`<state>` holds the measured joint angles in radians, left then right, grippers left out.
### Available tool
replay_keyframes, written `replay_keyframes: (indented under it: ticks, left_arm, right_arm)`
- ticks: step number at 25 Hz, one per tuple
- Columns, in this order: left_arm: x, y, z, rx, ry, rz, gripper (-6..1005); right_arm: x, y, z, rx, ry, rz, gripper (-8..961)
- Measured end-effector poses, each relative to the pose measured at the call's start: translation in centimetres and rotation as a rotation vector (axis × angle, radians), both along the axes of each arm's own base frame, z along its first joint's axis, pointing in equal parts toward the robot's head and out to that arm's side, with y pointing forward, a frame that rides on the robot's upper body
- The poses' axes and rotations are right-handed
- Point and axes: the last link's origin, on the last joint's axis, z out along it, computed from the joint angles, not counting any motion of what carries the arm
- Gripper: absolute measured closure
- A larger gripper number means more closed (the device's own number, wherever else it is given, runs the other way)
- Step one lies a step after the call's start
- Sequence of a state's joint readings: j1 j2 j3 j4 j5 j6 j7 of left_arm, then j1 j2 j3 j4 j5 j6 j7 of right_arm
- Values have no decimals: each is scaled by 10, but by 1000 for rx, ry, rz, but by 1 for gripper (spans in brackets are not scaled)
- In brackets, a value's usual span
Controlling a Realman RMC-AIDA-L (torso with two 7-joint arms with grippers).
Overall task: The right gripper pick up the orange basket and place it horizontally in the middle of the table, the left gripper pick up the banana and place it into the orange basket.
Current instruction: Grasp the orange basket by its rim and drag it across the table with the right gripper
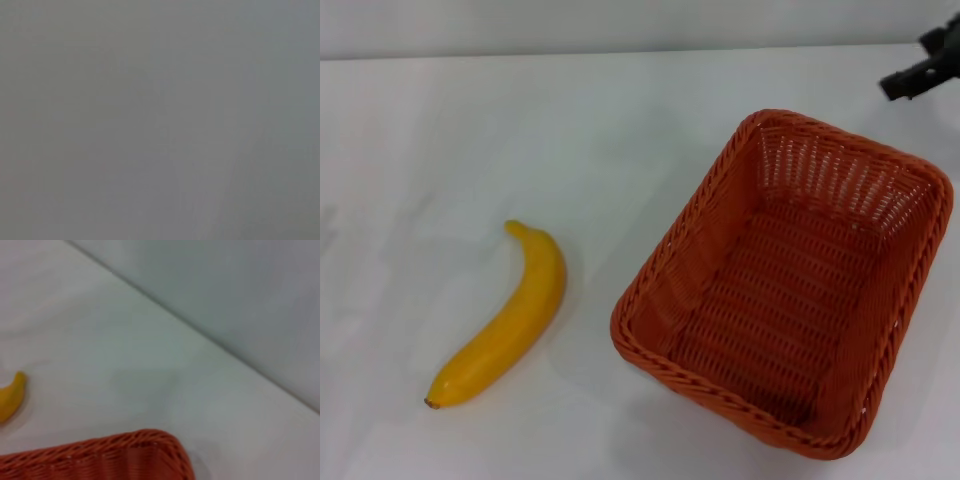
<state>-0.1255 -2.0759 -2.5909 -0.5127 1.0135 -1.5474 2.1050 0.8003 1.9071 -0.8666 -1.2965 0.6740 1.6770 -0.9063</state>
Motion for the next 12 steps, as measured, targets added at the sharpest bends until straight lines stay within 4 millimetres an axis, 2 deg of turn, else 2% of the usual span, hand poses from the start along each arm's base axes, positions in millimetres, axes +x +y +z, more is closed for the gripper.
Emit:
replay_keyframes:
  ticks: [1, 5, 12]
  left_arm:
    - [0, 0, 0, -1, 1, 0, 114]
    - [-1, -2, 0, -1, 2, 6, 114]
    - [-2, -2, -4, -21, 18, 9, 115]
  right_arm:
    - [-12, 6, -11, -40, -47, -23, 109]
    - [-27, 16, -35, -104, -157, -56, 110]
    - [-31, 25, -68, -163, -351, -106, 111]
